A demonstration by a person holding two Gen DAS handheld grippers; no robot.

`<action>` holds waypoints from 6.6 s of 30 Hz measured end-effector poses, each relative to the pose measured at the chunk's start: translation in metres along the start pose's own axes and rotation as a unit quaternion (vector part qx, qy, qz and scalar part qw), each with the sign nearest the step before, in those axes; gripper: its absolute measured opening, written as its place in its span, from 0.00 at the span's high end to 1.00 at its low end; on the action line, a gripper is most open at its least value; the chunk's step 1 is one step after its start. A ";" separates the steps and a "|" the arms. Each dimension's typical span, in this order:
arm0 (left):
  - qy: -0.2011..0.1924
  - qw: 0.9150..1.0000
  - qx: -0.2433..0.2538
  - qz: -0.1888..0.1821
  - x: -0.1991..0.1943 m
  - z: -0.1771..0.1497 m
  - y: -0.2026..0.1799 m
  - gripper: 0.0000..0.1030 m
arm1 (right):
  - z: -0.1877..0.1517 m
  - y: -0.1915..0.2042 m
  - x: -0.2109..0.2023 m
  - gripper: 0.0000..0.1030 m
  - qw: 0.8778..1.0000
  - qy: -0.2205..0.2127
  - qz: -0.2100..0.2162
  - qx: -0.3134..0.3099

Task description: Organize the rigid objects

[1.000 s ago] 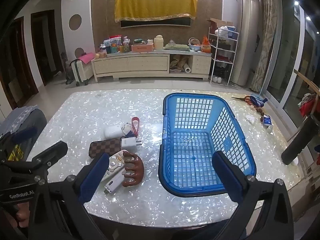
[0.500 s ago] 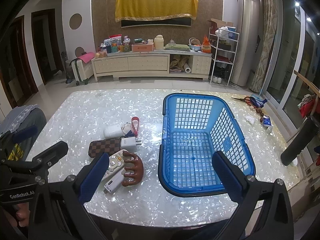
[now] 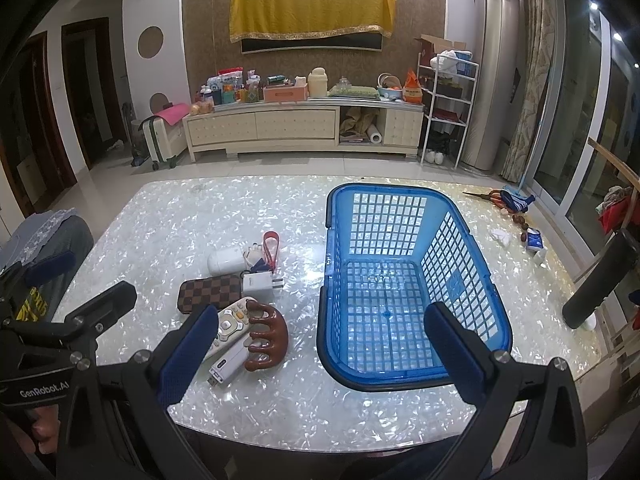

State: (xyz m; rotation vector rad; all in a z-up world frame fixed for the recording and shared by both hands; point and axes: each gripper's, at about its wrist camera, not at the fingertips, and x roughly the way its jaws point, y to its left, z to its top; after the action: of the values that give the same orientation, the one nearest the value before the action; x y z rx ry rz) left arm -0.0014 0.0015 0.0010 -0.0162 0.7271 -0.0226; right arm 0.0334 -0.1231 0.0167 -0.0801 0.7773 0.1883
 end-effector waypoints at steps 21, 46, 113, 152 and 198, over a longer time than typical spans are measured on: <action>0.002 1.000 0.001 -0.001 0.003 -0.003 -0.001 0.01 | -0.002 0.000 0.000 0.00 1.000 0.007 0.001 0.002; 0.012 0.999 0.004 -0.030 0.016 -0.005 -0.003 0.01 | -0.003 -0.008 0.009 0.00 1.000 0.025 0.008 0.013; 0.207 0.936 0.271 -0.088 0.183 -0.012 0.071 0.01 | -0.028 -0.159 0.138 0.93 0.957 0.286 -0.036 0.034; 0.233 0.875 0.357 -0.227 0.294 -0.019 0.009 0.28 | -0.029 -0.161 0.140 0.92 0.955 0.292 -0.025 0.036; 0.054 0.924 0.305 -0.223 0.141 0.077 -0.073 0.29 | -0.026 -0.168 0.122 0.93 0.970 0.235 0.008 0.060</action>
State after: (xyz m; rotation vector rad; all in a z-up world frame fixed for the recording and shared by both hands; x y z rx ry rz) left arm 0.1540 -0.0750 -0.0339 0.4209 0.7884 -0.6907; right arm 0.1340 -0.2746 -0.0871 -0.0022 1.2615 0.1370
